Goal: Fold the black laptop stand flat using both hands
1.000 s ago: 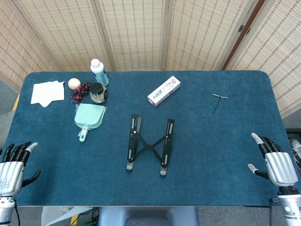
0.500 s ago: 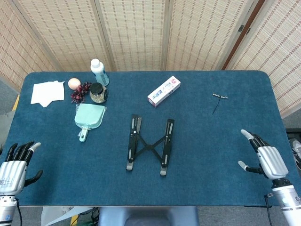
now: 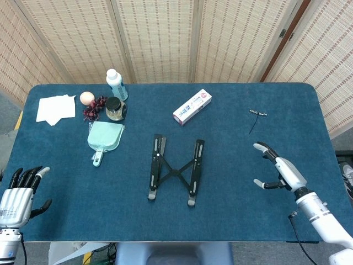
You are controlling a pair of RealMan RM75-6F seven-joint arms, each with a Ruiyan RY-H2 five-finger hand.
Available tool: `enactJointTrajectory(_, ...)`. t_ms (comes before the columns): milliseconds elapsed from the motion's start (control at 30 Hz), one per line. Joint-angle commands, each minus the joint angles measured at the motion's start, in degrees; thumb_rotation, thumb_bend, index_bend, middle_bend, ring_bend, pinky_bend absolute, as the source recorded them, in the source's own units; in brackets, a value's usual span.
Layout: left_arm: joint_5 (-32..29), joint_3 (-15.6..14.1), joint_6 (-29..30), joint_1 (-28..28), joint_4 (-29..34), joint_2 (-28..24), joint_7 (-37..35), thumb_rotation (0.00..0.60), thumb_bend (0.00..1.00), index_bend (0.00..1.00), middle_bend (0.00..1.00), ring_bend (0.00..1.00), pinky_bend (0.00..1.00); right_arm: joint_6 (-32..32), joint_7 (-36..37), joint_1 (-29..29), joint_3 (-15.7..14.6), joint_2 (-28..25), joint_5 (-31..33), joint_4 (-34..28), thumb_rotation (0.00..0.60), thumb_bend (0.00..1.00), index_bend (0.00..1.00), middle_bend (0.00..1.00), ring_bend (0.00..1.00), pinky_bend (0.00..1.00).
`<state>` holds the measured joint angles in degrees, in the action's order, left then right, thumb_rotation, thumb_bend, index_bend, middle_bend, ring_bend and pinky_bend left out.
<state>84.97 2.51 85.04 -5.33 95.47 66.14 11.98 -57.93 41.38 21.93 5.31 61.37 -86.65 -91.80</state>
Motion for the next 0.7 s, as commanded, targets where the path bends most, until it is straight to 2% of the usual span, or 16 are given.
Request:
enactJointTrajectory(33,0.0,0.0,0.0,0.0,0.0,0.0,-0.1,0.6,0.2,0.15,0.15,0.14,0.08,3.4,7.9,3.9,0.8,2.5,-1.0,2.4,0.6,0.16,0.0,0.0,0.0,0.19)
enactJointTrajectory(400,0.2,-0.2,-0.4,-0.3,-0.1,0.1,-0.3,0.6,0.2,0.15,0.15,0.14,0.08,8.3,24.3,11.3,1.3,8.8,-2.8,8.3,0.6,0.16,0.0,0.01,0.0,0.19)
enactJointTrajectory(700,0.1,-0.4,-0.6,-0.3,-0.1,0.0,-0.3,0.6,0.2,0.15,0.15,0.14,0.08,9.7,31.0,15.7,0.7,13.0,-4.2,12.9,0.6,0.16,0.0,0.01,0.0,0.19)
